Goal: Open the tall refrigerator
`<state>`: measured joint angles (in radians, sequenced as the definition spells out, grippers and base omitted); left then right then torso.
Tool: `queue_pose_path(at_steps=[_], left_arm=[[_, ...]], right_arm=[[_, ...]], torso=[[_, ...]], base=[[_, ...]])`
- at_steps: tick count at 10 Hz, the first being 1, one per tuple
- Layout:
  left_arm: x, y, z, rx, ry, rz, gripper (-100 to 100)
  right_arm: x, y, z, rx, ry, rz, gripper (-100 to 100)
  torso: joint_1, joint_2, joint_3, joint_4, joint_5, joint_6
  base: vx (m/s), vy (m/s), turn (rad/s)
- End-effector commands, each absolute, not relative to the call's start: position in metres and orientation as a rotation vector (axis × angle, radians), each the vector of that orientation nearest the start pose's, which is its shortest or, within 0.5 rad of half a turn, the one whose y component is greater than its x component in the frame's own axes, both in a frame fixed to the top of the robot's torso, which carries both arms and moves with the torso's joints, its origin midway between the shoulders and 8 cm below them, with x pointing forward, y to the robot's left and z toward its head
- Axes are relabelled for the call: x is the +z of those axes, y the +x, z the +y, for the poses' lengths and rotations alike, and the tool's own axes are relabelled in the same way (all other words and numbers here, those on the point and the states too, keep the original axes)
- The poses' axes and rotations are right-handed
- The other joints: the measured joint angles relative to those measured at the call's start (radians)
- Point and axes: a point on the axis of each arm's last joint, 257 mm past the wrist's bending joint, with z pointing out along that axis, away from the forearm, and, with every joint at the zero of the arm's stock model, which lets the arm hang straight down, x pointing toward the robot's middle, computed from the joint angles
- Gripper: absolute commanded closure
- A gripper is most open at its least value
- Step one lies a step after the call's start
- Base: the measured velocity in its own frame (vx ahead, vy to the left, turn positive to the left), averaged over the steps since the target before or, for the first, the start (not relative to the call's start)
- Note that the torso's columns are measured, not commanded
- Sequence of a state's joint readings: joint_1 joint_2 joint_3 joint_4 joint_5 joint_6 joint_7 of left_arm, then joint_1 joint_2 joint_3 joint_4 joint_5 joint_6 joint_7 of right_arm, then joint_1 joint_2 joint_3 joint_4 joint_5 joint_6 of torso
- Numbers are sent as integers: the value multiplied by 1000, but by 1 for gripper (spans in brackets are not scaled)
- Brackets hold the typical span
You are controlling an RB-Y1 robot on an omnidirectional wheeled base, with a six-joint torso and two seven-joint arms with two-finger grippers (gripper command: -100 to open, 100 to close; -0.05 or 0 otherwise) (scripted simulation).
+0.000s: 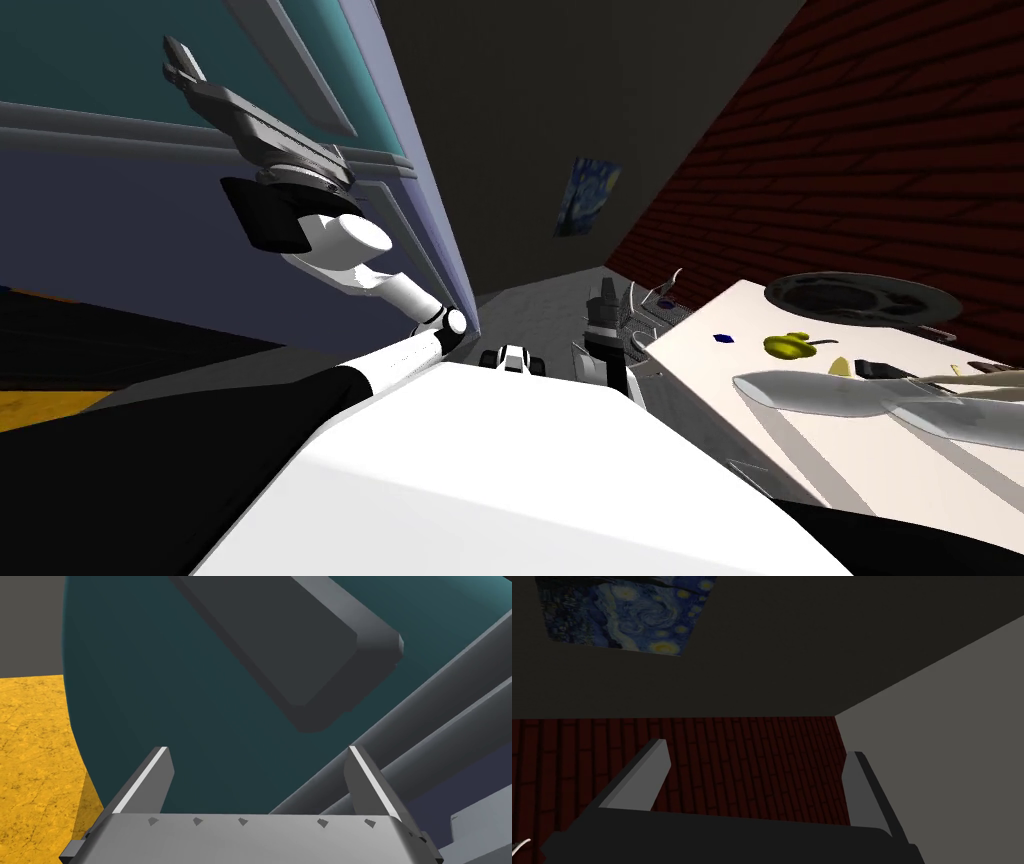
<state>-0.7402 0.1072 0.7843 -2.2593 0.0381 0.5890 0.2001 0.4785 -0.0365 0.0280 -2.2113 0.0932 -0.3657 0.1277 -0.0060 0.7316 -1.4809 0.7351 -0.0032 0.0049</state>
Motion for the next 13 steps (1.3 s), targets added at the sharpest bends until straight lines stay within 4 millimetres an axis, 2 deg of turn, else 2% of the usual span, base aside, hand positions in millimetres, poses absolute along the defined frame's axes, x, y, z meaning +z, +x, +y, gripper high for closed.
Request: queue_pose_path(at_steps=[1,2,3,4,5,6,7,8,9,11,13], left_arm=[[283,400,506,-1367,-954,71,-100],[288,392,524,-1325,-936,37,-100],[283,399,526,-1324,-953,45,-100],[291,387,543,-1283,-927,8,-100],[284,397,546,-1283,-951,20,-100],[289,387,564,-1242,-933,-13,-100],[284,394,567,-1243,-949,-5,-100],[289,384,584,-1203,-931,-38,-100],[284,391,587,-1203,-947,-30,-100],[291,371,622,-1126,-918,-92,-100],[283,382,625,-1128,-943,-80,-100]], right_arm=[[-29,381,-262,1113,659,857,0],[-29,381,-263,1112,659,857,0],[-29,381,-262,1112,659,857,0],[-29,381,-263,1112,660,857,0],[-29,381,-262,1112,659,857,0],[-29,381,-263,1112,660,857,0],[-29,381,-262,1112,659,857,0],[-29,381,-263,1112,660,857,0],[-29,381,-262,1112,659,857,0],[-29,381,-262,1112,659,857,0],[-29,381,-263,1112,659,857,0]], torso=[[5,3,2,1,2,-1],[7,3,3,2,4,-5],[8,4,3,1,5,-4],[9,3,3,1,5,-5],[8,6,4,2,4,-4],[8,4,3,2,4,-5],[9,4,3,2,5,-5],[11,3,2,2,5,-6],[12,3,1,2,5,-5],[16,2,0,1,6,-5],[13,3,3,1,7,-7]], base=[[-114,26,-143],[-108,13,-296],[-102,16,-128],[-123,23,-240],[-98,15,-175],[-115,6,-273],[-96,7,-148],[-111,-3,-289],[-98,1,-169],[-151,8,-333],[-100,8,-112]])
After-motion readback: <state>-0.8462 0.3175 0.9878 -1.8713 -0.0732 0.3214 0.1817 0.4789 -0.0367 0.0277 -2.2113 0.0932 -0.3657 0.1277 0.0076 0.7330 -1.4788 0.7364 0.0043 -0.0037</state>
